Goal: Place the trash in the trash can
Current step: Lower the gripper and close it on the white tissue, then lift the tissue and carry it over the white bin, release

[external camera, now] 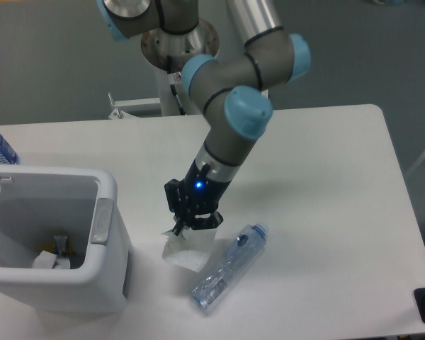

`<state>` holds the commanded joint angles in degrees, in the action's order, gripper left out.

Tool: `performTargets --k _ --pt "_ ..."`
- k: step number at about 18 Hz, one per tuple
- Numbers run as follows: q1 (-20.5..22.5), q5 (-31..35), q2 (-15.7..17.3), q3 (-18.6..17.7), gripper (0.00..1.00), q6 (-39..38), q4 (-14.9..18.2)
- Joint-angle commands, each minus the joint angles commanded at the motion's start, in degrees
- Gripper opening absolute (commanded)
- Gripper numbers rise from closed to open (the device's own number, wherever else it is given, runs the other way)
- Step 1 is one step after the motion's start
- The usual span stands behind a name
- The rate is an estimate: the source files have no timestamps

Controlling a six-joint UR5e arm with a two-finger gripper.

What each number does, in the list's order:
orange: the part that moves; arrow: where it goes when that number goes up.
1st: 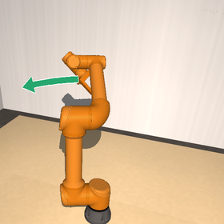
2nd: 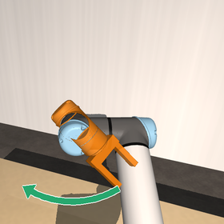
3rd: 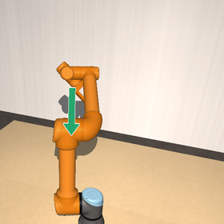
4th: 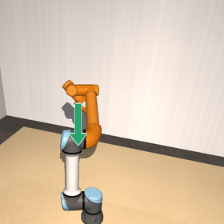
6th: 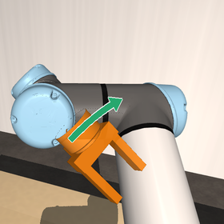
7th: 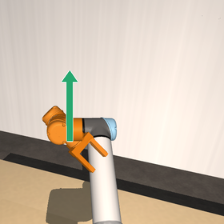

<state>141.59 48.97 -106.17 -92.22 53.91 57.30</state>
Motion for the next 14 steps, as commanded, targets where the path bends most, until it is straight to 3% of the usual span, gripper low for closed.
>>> performTargets --k 4,9,11,14 --pt "0.1 -7.6 0.0 7.8 0.00 -10.3 -0.5" --pt "-0.5 -11.7 0.3 13.4 0.00 -16.2 -1.0" --pt "-0.9 -12.8 2.0 14.4 0.00 -18.0 -1.0" --pt "-5.1 -12.9 3.9 13.4 0.00 -19.1 -1.0"
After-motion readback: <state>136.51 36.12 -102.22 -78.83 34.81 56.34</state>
